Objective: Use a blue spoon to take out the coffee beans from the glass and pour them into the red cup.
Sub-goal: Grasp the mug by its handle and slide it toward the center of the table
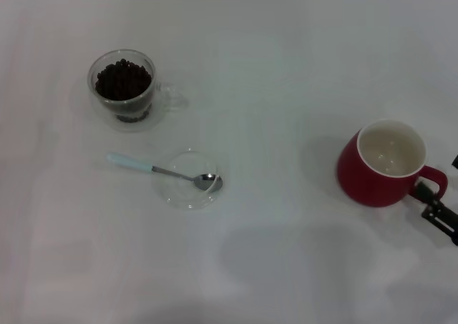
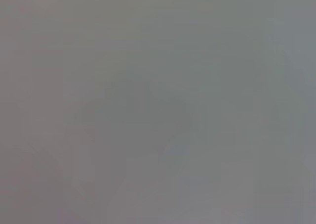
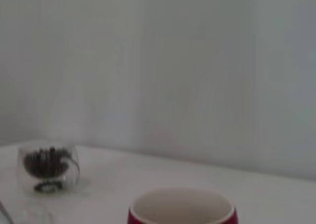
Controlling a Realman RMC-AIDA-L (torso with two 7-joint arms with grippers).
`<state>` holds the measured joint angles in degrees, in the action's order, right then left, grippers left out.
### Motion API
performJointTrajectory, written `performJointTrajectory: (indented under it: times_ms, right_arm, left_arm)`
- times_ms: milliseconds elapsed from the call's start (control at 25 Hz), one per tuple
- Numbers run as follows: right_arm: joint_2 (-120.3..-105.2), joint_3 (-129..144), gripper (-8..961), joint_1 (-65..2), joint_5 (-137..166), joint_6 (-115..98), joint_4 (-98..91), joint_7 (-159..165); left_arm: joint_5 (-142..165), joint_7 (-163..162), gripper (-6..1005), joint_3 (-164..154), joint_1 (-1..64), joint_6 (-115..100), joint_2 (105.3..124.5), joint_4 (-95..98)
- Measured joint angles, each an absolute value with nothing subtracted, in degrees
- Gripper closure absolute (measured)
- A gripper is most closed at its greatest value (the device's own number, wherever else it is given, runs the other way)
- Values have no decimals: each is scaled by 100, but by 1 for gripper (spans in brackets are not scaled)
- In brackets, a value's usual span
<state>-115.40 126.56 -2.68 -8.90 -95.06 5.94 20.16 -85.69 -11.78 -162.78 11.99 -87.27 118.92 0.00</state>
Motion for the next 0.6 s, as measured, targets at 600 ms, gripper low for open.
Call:
performJointTrajectory:
  times_ms: [600]
  right_arm:
    - [-11540, 12499, 113, -305, -936, -8822, 467, 1687]
  left_arm:
    - [-8569, -1178, 138, -16263, 1130, -8727, 11885, -9]
